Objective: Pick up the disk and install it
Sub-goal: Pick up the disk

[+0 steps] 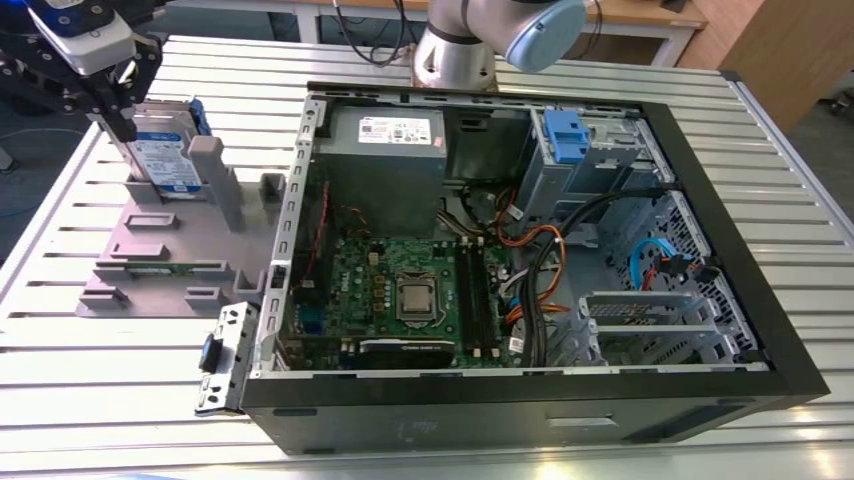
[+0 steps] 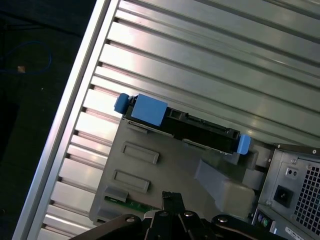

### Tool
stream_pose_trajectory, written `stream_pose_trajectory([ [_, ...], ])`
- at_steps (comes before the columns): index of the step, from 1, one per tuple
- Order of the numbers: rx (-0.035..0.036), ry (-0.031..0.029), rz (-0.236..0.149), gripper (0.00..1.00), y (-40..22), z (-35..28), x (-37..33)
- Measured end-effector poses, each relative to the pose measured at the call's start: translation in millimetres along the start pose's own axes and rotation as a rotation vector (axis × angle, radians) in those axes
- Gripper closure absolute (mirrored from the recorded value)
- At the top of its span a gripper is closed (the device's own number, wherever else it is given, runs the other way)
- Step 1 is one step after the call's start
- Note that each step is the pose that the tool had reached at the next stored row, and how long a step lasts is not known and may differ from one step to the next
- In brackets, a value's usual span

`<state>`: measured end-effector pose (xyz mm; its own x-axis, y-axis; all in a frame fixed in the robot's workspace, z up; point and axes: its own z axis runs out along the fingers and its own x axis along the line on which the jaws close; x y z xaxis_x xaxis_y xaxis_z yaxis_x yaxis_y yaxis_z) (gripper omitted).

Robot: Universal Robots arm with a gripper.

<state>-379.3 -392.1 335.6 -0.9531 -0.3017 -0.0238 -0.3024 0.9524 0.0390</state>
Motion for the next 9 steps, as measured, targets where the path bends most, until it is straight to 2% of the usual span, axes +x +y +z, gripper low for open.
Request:
stream_pose_trajectory([
  [9, -0.0002, 0.0004, -0.009, 0.89, 0.0, 0.0, 0.0],
])
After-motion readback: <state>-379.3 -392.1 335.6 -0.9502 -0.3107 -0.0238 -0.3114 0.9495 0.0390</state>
